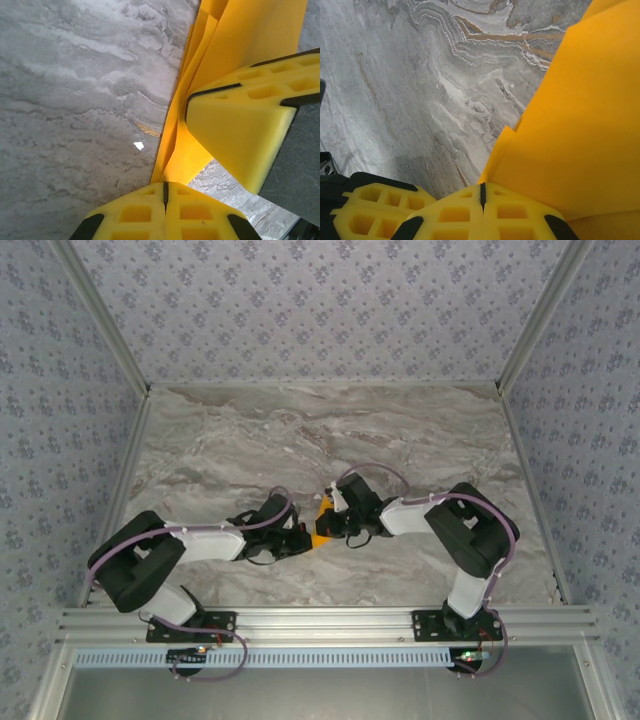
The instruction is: Fold a paper plane with a square sheet of paper (pick it up from the middle)
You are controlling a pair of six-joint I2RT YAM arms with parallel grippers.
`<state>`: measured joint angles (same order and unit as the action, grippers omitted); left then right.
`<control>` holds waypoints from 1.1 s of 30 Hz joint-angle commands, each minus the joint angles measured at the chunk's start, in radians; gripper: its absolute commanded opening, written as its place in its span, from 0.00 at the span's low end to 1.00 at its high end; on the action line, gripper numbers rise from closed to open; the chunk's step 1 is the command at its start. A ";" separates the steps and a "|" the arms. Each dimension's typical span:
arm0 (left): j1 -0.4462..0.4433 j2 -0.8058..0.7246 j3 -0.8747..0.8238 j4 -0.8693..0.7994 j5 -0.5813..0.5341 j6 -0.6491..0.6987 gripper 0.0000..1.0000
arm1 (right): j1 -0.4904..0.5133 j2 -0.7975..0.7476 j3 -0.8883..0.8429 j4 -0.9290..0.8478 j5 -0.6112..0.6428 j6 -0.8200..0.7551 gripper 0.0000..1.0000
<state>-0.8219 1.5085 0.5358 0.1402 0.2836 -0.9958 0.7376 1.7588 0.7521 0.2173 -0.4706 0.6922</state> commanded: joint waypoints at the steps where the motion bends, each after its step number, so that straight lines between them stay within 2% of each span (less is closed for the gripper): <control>1: 0.000 0.014 0.000 -0.063 -0.031 0.007 0.00 | 0.007 -0.046 -0.015 0.003 0.000 -0.006 0.00; 8: 0.001 -0.004 -0.007 -0.073 -0.037 0.007 0.00 | 0.051 -0.017 -0.011 0.007 0.005 -0.001 0.00; 14: 0.000 -0.011 -0.007 -0.087 -0.036 0.003 0.00 | 0.036 0.036 -0.013 -0.020 0.048 0.007 0.00; 21: 0.000 -0.012 -0.015 -0.159 -0.031 -0.013 0.00 | -0.095 0.052 -0.010 -0.036 0.049 -0.033 0.00; 28: 0.000 -0.010 -0.028 -0.166 -0.011 -0.007 0.00 | -0.290 0.126 0.102 -0.095 -0.015 -0.129 0.00; 33: 0.000 -0.011 -0.013 -0.175 -0.009 0.004 0.00 | -0.383 0.151 0.162 -0.131 -0.048 -0.156 0.00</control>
<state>-0.8200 1.4979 0.5362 0.1085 0.2729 -1.0046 0.4160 1.8751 0.8890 0.1589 -0.5877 0.5922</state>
